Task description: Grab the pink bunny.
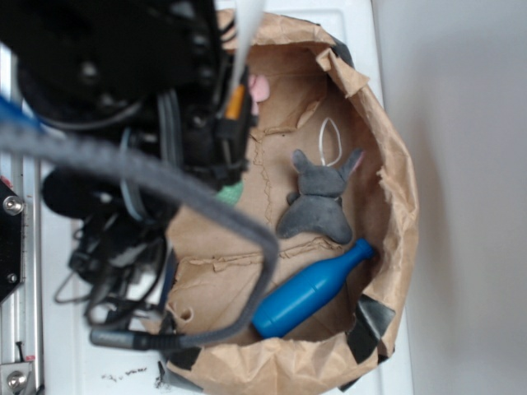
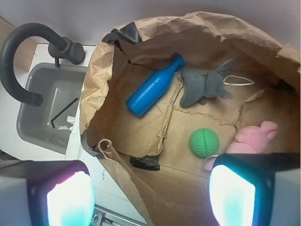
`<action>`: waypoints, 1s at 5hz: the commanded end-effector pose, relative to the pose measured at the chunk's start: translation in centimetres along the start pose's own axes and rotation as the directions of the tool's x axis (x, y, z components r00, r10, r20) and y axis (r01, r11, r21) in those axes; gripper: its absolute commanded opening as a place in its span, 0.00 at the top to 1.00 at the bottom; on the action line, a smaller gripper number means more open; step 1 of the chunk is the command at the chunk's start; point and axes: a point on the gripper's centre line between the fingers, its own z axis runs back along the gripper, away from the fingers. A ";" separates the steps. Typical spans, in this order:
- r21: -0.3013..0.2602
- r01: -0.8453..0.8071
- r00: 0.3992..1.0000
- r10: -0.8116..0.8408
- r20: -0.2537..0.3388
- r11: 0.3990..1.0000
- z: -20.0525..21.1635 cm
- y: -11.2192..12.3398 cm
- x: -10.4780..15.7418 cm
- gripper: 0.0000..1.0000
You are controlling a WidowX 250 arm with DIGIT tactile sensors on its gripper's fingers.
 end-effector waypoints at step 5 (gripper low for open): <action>0.232 0.157 0.987 -0.163 0.009 0.960 -10.6 6.3 -3.4 0.00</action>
